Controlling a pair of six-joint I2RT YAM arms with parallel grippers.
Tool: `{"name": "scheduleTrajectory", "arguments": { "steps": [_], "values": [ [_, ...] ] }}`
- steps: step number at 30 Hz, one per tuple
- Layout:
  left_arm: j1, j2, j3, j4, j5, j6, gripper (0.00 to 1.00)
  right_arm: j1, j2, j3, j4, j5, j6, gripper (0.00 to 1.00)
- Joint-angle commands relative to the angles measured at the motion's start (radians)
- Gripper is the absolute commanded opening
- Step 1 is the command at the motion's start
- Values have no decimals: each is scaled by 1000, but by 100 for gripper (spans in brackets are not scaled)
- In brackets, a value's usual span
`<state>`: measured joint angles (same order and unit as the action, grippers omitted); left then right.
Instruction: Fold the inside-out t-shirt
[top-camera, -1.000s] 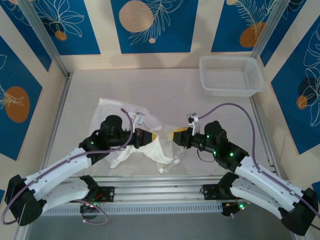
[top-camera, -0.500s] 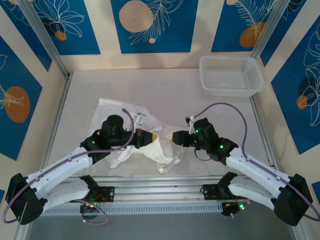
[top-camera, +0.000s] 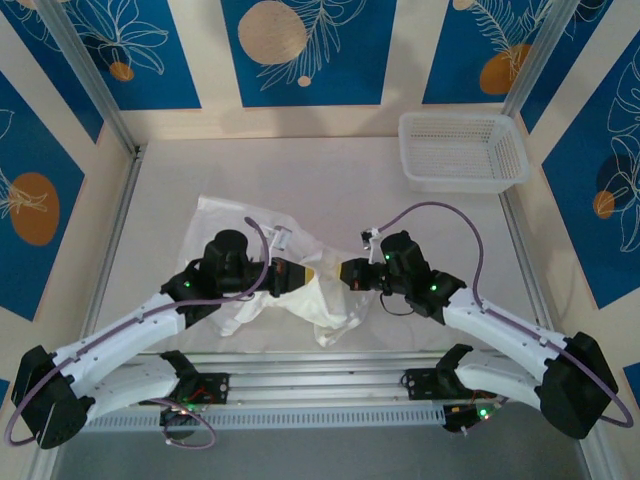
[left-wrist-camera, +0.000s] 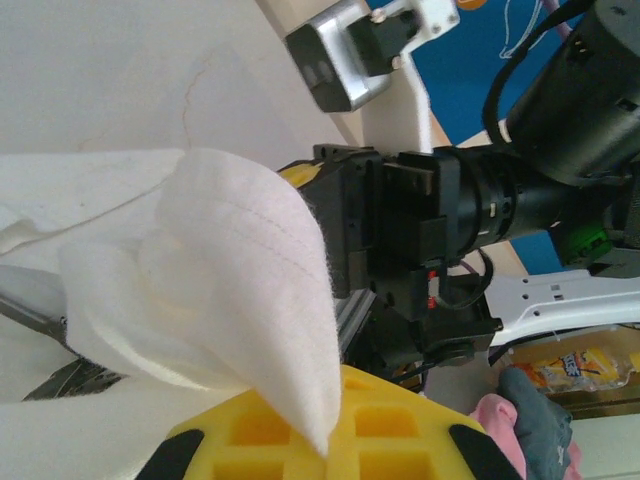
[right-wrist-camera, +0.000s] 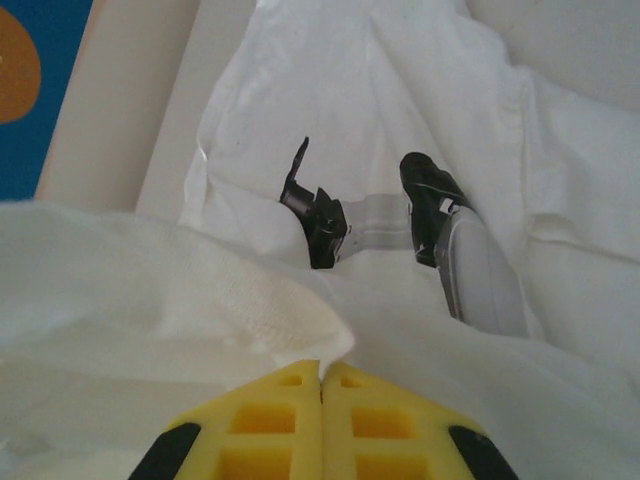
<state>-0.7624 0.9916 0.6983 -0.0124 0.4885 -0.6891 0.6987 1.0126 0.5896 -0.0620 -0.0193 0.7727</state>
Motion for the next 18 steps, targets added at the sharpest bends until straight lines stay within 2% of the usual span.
{"name": "scheduleTrajectory", "arguments": {
  "steps": [1,4,7,9,11,14,16,18],
  "values": [
    [23,-4,13,-42,-38,22,0,-5,-59,48,-95,61,-38,0],
    [125,-40,-70,-11,-2,30,0,-62,-168,63,-190,68,-63,0],
    [234,-27,-148,48,94,20,0,-235,-290,49,-200,-95,15,0],
    [237,12,-147,79,147,15,1,-295,-298,65,-195,-207,44,0],
    [235,40,-143,105,155,-4,17,-279,-265,88,-185,-277,50,0],
    [235,21,-127,78,118,17,32,-227,-232,96,-150,-296,49,0],
    [225,-11,-101,11,81,62,43,-200,-225,98,-143,-271,38,0],
    [173,-45,-51,-106,-8,144,49,-182,-216,105,-144,-263,33,0]
  ]
}}
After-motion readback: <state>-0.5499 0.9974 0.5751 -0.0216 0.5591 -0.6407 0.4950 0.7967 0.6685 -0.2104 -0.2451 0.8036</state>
